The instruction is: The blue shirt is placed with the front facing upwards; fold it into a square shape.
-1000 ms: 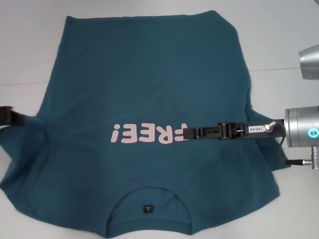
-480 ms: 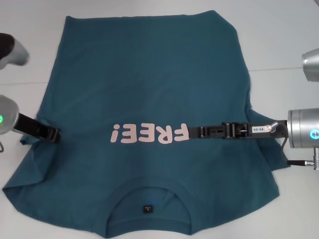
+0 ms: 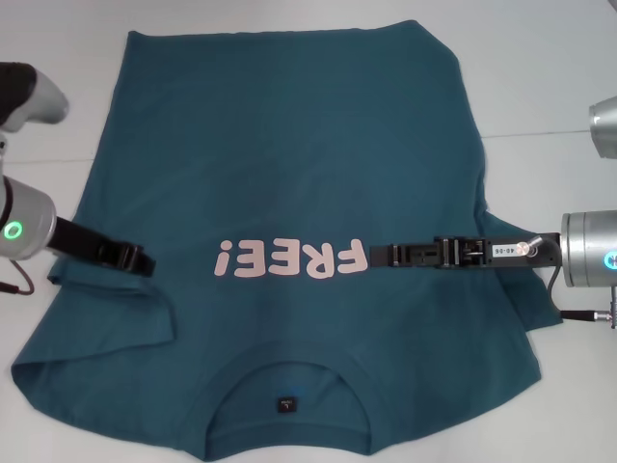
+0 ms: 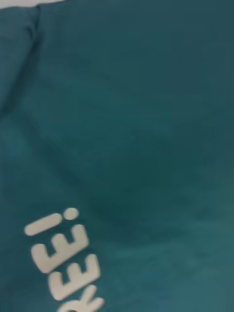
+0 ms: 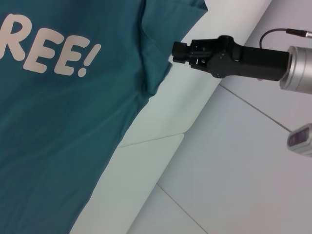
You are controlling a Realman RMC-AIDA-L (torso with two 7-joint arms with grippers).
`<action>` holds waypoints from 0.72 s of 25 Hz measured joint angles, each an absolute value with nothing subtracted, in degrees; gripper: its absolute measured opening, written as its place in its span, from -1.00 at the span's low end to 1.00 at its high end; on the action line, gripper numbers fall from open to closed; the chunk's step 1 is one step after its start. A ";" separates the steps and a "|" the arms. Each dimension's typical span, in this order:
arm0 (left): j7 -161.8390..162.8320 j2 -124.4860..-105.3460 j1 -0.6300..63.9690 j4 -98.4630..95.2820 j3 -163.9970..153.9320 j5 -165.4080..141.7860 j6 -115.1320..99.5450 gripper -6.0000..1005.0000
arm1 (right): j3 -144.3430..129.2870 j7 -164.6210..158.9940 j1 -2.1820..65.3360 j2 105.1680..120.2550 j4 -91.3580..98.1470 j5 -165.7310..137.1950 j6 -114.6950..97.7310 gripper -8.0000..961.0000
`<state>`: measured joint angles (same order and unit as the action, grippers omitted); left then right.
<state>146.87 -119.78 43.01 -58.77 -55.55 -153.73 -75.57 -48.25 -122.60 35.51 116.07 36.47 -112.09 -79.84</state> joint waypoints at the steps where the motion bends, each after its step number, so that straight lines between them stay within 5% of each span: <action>1: 146.41 -119.78 42.80 -59.07 -54.58 -153.04 -75.66 -0.76 | -48.25 -122.60 35.51 116.04 36.47 -112.10 -79.84 0.30; 6: 150.25 -119.17 42.54 -57.76 -44.43 -151.41 -75.28 -0.54 | -48.25 -122.61 35.46 116.00 36.42 -112.14 -79.85 0.30; 12: 159.45 -114.94 42.58 -47.83 -31.68 -150.87 -72.23 -0.15 | -48.25 -122.56 35.44 116.01 36.38 -112.15 -79.81 0.29; 18: 159.67 -114.86 41.45 -43.50 -25.42 -150.71 -67.04 0.35 | -48.25 -122.53 35.41 116.01 36.38 -112.15 -79.46 0.30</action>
<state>159.67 -114.86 41.45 -43.50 -25.42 -150.71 -67.04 -48.25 -122.53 35.41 116.01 36.38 -112.15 -79.46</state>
